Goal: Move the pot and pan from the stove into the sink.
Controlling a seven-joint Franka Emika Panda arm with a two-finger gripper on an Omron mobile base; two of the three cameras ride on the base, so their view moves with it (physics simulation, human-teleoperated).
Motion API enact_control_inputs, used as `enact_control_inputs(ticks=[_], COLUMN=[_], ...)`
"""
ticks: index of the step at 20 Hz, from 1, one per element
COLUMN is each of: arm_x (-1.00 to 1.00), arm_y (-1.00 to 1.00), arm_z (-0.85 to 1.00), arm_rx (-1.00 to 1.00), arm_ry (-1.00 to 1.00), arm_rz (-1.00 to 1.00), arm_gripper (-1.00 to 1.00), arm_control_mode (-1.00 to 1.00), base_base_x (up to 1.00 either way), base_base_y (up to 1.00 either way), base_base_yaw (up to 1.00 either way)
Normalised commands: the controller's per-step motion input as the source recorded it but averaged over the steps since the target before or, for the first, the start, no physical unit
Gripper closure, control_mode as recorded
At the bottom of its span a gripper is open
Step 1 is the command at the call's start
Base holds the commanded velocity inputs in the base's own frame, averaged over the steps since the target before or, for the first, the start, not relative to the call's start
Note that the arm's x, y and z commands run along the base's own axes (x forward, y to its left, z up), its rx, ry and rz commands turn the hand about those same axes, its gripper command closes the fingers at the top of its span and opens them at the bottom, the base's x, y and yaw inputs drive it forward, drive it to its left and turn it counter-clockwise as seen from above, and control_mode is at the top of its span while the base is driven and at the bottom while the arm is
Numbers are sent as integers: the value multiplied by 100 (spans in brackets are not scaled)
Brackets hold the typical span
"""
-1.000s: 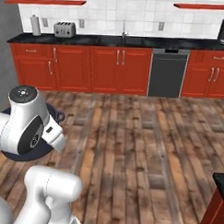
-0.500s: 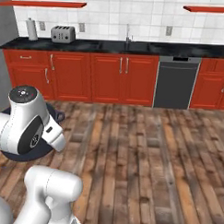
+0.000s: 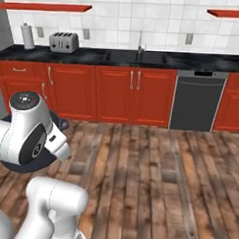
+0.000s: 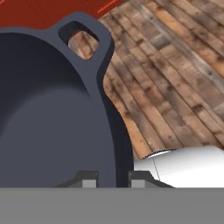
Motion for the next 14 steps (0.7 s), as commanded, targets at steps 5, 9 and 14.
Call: enact_control_inputs(ticks=[5, 9, 14], arm_x=[0, 0, 0], arm_y=[0, 0, 0], arm_z=[0, 0, 0], arm_rx=[0, 0, 0], arm_ry=[0, 0, 0], arm_rz=[0, 0, 0], arm_gripper=[100, 100, 100], arm_control_mode=[100, 100, 100], base_base_x=[100, 100, 100], base_base_y=[0, 0, 0], base_base_yaw=[6, 6, 6])
